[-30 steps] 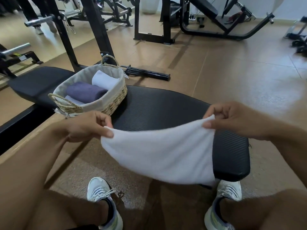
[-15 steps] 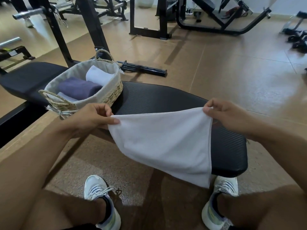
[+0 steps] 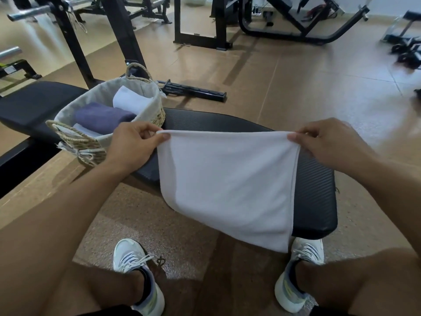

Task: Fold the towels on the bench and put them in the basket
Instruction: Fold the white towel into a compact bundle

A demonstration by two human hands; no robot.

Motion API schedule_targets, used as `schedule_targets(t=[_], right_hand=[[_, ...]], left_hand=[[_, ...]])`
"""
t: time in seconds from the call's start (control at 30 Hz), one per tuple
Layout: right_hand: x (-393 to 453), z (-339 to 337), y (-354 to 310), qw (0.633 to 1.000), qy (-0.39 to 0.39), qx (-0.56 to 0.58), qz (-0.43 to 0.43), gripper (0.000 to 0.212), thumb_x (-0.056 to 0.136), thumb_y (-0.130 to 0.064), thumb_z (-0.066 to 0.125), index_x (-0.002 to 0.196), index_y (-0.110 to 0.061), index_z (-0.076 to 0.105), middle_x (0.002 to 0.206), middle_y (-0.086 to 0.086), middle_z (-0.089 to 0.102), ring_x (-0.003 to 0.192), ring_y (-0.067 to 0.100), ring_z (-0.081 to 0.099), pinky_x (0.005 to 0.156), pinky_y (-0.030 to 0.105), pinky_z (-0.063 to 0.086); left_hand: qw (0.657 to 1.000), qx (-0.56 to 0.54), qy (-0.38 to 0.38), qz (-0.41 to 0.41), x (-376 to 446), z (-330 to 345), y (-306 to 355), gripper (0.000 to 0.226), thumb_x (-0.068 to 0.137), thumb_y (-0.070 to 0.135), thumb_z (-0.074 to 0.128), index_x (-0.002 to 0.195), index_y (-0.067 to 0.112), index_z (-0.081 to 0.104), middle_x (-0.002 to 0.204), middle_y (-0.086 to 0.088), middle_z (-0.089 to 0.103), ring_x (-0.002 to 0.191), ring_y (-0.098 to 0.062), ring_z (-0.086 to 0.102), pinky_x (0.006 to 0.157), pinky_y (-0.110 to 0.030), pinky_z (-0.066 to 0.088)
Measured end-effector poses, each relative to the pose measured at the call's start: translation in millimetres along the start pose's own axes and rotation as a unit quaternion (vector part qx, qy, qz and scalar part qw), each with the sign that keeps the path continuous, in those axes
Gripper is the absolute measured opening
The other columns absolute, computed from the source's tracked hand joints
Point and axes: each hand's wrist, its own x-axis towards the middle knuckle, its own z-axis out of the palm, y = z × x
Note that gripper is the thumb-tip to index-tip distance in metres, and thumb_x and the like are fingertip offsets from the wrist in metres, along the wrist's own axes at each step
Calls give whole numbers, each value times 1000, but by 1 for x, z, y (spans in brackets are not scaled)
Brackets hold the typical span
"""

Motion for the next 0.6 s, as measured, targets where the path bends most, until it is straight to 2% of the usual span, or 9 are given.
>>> schedule_targets(t=[0.1,0.2,0.27,0.37,0.47,0.53,0.6], right_hand=[[4,3,0,993,47,92,49,21,100,-43,58,89,-31,71,59,0,70,52,17,67,58,27,53],[9,11,0,948,57,294,108,20,104,-31,56,108,-15,68,72,8,76,52,23,71,47,28,57],[12,14,3,924,70,357,122,23,105,-28,53,113,-9,63,82,12,77,55,22,71,45,29,58],[19,20,8,900,93,405,129,20,106,-27,53,111,-8,59,95,13,77,69,23,74,56,34,63],[28,28,16,899,99,405,132,11,104,-25,56,99,-14,58,102,10,76,90,25,75,73,40,65],[34,33,25,904,98,398,124,8,99,-19,64,95,-18,58,102,7,76,96,25,75,81,41,64],[37,37,32,910,96,387,116,17,92,-11,73,95,-18,59,99,5,75,99,24,74,84,39,63]], left_hand=[[997,-79,2,-28,1,11,13,16,96,29,67,100,13,69,67,-4,72,44,-8,65,42,-11,45],[988,-146,-16,-48,3,20,25,16,100,27,61,104,11,63,84,-1,76,54,-11,71,43,-13,46],[983,-178,-21,-40,4,24,31,18,100,26,60,107,9,61,91,3,77,66,-14,75,47,-17,52],[978,-208,-16,-24,8,29,37,21,101,22,59,115,6,59,96,4,76,79,-12,76,60,-22,60],[971,-236,-22,-29,16,37,37,21,102,18,58,119,5,57,99,2,75,89,-13,75,72,-24,62],[967,-249,-32,-36,23,44,34,15,102,17,58,115,9,59,101,-1,76,96,-15,74,82,-29,62],[966,-250,-41,-40,29,50,29,7,100,16,61,107,18,59,105,-3,75,102,-15,73,91,-34,60]])
